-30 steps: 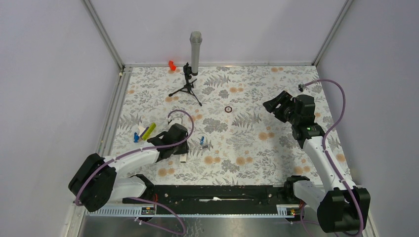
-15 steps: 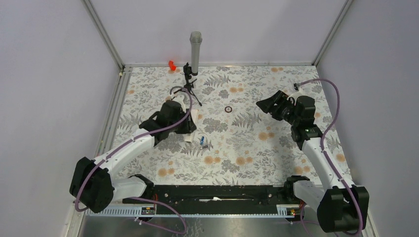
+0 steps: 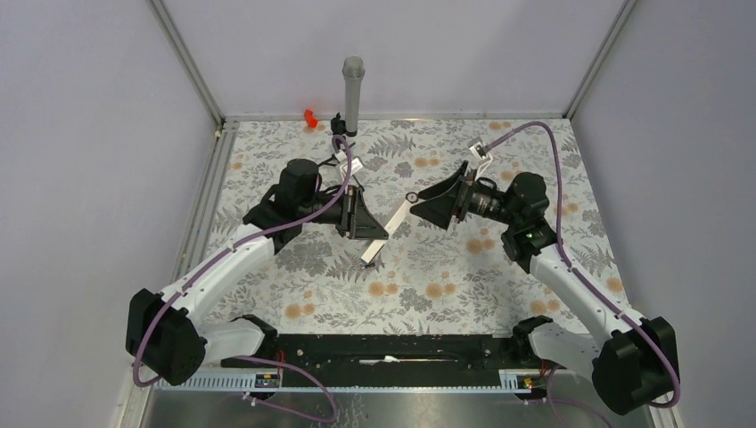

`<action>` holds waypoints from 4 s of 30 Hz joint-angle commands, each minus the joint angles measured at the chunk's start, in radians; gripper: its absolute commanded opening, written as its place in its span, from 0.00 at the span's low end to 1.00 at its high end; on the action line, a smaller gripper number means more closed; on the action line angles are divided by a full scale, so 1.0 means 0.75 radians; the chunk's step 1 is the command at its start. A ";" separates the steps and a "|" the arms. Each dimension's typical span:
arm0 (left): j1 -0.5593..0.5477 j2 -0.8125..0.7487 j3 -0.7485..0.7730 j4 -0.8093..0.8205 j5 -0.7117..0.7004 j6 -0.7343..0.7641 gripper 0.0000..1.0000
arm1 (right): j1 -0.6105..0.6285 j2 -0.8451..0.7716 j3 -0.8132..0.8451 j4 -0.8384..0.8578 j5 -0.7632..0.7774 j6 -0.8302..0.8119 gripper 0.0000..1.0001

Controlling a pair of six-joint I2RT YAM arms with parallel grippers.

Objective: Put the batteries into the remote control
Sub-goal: Adjust the remote control.

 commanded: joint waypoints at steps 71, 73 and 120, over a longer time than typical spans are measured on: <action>0.153 -0.263 -0.048 0.250 -0.293 -0.271 0.95 | 0.228 0.084 0.159 0.095 0.295 -0.014 0.06; 0.194 -0.252 -0.085 0.404 -0.170 -0.418 0.95 | 0.228 0.077 0.147 0.233 0.298 0.028 0.05; 0.124 -0.158 -0.105 1.445 -0.324 -0.994 0.51 | 0.228 0.217 0.175 0.908 0.518 0.552 0.00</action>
